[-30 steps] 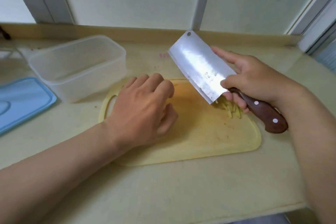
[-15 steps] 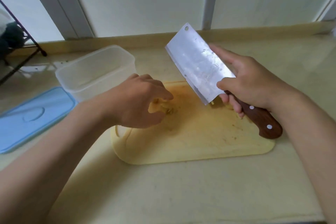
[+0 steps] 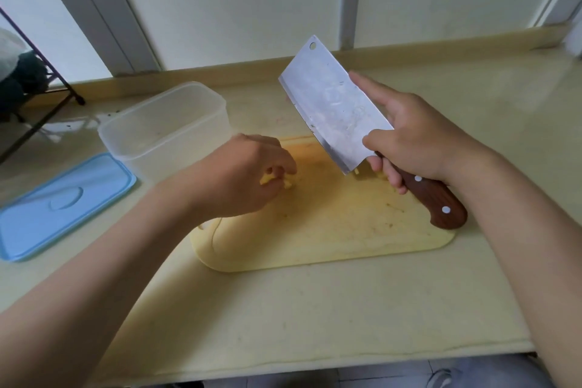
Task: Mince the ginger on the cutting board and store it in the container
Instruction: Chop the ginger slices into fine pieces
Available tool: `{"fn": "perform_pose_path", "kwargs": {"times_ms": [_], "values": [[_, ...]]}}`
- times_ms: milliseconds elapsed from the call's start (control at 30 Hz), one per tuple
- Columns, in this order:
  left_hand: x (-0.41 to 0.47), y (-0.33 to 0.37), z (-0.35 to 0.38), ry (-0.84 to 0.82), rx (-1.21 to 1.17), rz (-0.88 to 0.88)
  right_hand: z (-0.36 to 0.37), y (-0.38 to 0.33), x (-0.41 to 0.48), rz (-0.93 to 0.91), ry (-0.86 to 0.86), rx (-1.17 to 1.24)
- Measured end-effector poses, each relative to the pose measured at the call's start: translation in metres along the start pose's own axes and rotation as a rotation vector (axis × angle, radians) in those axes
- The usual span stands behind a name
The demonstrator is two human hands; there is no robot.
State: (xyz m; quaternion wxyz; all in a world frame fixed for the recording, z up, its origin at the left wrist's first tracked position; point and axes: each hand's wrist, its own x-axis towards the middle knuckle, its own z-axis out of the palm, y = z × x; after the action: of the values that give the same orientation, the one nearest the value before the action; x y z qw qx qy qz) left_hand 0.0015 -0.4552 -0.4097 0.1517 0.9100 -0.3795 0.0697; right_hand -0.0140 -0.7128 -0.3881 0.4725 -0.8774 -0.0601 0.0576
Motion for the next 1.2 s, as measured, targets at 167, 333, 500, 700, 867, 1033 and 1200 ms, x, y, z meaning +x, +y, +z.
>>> {"fn": "perform_pose_path", "kwargs": {"times_ms": [167, 333, 500, 700, 867, 1033, 1200], "values": [[-0.001, 0.042, 0.009, 0.083, -0.406, -0.288, -0.003, 0.0, -0.001, -0.007, 0.019, -0.001], [-0.006, 0.076, 0.03, 0.036, -0.406, -0.467, -0.006, 0.004, -0.002, 0.006, 0.027, -0.012], [-0.022, 0.064, 0.007, 0.052, -0.194, -0.208, -0.008, 0.003, -0.005, 0.003, 0.034, -0.009], [-0.025, 0.047, 0.019, 0.015, -0.113, -0.048, -0.006, 0.002, -0.007, 0.012, 0.028, -0.015], [-0.016, 0.045, 0.034, 0.086, -0.057, 0.051, -0.008, 0.002, -0.007, 0.026, 0.022, -0.051], [-0.001, 0.045, 0.044, 0.137, -0.049, 0.034, -0.009, 0.002, -0.009, 0.035, 0.015, -0.073], [-0.017, 0.046, 0.042, 0.14, 0.037, 0.15, -0.01, 0.002, -0.014, 0.075, -0.056, -0.135]]}}
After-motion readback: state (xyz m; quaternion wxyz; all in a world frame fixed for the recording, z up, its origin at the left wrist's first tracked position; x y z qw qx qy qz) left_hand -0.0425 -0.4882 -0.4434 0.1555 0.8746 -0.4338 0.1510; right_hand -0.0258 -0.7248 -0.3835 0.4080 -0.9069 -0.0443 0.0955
